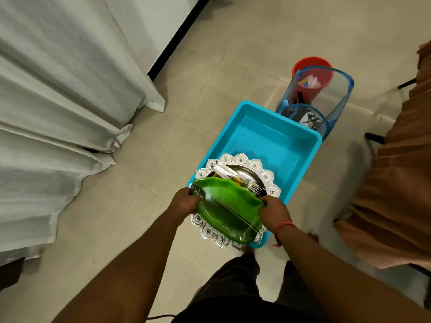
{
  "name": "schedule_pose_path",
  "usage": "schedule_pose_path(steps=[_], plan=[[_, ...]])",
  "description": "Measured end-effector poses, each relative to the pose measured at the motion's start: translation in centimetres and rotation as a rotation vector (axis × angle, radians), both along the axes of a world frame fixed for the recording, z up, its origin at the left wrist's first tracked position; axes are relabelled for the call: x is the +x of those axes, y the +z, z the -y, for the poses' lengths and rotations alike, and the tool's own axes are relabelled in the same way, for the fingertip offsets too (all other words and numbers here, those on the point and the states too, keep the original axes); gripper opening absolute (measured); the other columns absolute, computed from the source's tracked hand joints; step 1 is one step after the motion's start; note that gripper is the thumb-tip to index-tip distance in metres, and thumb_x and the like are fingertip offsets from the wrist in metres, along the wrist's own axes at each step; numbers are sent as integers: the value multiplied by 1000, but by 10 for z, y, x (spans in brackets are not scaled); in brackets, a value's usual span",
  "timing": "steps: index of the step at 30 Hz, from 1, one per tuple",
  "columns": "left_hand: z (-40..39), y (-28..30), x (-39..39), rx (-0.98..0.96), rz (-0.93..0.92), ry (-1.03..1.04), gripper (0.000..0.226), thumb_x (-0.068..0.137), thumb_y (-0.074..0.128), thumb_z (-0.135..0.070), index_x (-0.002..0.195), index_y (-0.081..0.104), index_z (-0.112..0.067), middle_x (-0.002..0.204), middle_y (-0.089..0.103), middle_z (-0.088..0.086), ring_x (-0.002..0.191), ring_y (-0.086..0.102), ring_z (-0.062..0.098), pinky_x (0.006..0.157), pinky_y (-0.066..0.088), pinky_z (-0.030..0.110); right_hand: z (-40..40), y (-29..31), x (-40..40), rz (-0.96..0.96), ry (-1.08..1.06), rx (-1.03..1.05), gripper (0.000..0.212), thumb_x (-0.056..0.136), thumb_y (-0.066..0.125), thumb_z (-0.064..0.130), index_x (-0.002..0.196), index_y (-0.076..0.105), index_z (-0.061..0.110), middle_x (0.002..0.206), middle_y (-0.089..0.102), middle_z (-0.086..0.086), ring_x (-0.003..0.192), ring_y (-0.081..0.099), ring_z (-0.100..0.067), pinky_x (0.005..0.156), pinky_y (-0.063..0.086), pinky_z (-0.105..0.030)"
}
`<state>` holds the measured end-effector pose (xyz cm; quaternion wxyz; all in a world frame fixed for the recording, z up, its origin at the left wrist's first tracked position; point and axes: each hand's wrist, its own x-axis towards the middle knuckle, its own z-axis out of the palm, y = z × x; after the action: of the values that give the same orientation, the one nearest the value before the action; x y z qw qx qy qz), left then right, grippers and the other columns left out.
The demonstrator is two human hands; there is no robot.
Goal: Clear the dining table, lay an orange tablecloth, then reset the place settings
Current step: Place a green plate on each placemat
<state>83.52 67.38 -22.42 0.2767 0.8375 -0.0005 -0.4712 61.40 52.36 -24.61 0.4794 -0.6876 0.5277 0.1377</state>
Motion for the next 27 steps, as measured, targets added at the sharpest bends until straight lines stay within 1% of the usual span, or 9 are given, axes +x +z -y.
schedule_pose_path(steps=[3,5,8,13,16,20,24,26,27], plan=[[12,15,-1,-64,-31,-18,17,90,62,-2,108,63,-4,108,67,19,89,67,28,78,61,45,3,10,-15,96,-102,8,29,83,58,0,105,74,11,105,71,-14,96,63,-31,79,47,-29],[28,30,-3,-104,-24,-59,15,90,62,-3,105,64,-6,102,68,15,90,67,29,82,60,48,9,20,-24,150,-169,18,26,84,56,-1,100,74,10,100,72,-13,91,63,-28,78,48,-30],[64,58,-13,-171,-6,-101,9,91,61,-3,97,64,-10,92,67,14,81,65,27,73,58,44,28,41,-42,248,-322,84,23,85,55,0,97,71,10,94,70,-12,90,66,-30,85,55,-42],[159,108,-60,-346,-86,-193,15,97,53,-4,96,64,-13,85,66,5,77,62,19,68,53,32,88,83,-104,353,-500,41,21,85,60,-1,76,62,18,65,64,9,68,60,-13,72,51,-40],[227,129,-111,-412,-126,-291,14,99,51,-6,99,61,-17,88,67,2,78,61,15,67,49,28,120,107,-157,385,-551,16,17,89,58,0,87,62,17,79,63,-6,75,58,-22,76,54,-47],[326,150,-214,-472,-95,-402,13,99,53,-9,103,62,-18,88,69,3,76,63,17,68,49,28,170,140,-248,473,-608,-231,13,94,64,11,103,66,21,92,68,2,87,62,-15,76,50,-21],[408,162,-323,-537,-45,-471,10,96,59,-11,102,67,-10,106,72,21,99,69,38,90,56,48,228,155,-345,386,-674,-282,17,99,55,18,112,63,10,108,67,-11,100,62,-26,88,49,-38],[440,161,-370,-550,-73,-489,12,96,60,-14,102,68,-8,102,73,21,95,71,38,86,58,53,250,159,-389,383,-731,-294,16,100,53,19,111,62,11,108,67,-11,99,62,-27,87,49,-37],[454,160,-396,-558,-97,-479,15,95,61,-16,105,69,-7,96,75,17,88,73,33,77,60,48,259,160,-411,390,-776,-292,17,101,52,20,112,62,11,109,67,-11,101,62,-28,88,50,-39]])
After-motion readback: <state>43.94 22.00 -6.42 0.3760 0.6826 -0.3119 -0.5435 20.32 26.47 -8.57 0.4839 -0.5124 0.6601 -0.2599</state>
